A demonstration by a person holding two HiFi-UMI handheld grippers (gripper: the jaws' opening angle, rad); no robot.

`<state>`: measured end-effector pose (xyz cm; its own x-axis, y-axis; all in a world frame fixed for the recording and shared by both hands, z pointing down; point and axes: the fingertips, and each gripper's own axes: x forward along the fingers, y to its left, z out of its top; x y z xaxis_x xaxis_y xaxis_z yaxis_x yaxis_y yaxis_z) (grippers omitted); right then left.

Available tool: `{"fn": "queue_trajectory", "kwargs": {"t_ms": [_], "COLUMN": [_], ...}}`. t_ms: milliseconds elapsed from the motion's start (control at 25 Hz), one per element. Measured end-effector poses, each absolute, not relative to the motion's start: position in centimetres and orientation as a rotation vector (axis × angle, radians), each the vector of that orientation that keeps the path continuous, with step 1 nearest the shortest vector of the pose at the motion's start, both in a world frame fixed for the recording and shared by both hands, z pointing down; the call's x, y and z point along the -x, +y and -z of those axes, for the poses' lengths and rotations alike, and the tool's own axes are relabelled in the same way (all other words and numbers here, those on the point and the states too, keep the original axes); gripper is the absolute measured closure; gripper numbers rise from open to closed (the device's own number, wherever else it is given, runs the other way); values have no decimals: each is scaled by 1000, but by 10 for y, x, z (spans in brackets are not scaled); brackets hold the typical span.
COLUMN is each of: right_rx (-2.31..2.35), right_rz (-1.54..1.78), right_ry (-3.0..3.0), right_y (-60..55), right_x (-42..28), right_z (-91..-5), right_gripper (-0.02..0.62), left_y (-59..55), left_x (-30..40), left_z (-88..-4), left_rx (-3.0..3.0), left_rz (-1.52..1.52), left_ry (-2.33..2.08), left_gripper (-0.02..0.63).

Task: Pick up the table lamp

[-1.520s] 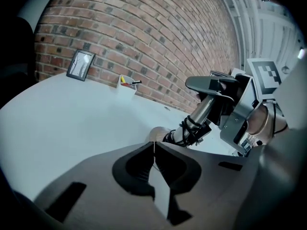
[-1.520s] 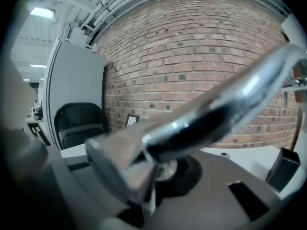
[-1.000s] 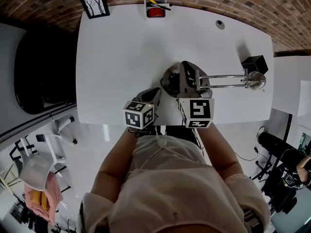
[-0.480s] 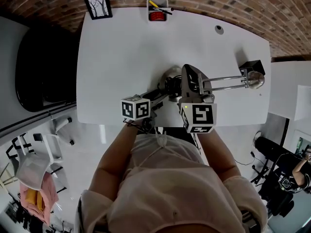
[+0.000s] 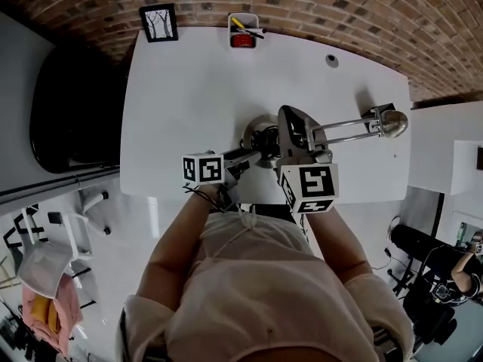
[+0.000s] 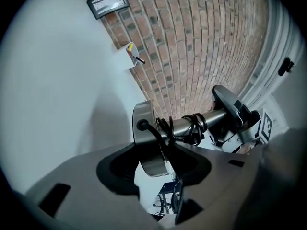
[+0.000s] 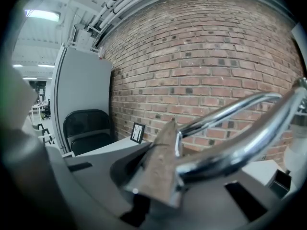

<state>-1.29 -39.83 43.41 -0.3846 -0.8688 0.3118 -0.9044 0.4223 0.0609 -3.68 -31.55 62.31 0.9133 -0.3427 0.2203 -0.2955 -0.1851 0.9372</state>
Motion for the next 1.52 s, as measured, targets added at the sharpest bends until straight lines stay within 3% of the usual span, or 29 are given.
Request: {"fn": "queue_trajectory", "kwargs": {"t_ms": [1160,1520], "right_rx": [-1568,-1545], "right_rz": [121,81], "right_ry": [-2465,-2487], "right_y": [-435,-435], "right_x": [5,3], "right_z": [-219,-207], "right_gripper": [569,569], "left_y": [-395,-390], "left_x": [25,26], "left_z": [-415,-401], "left_rx": [-2078,-2100], "left_rz": [206,201], "left_ry": [-419,-415], "left_gripper": [417,417]}}
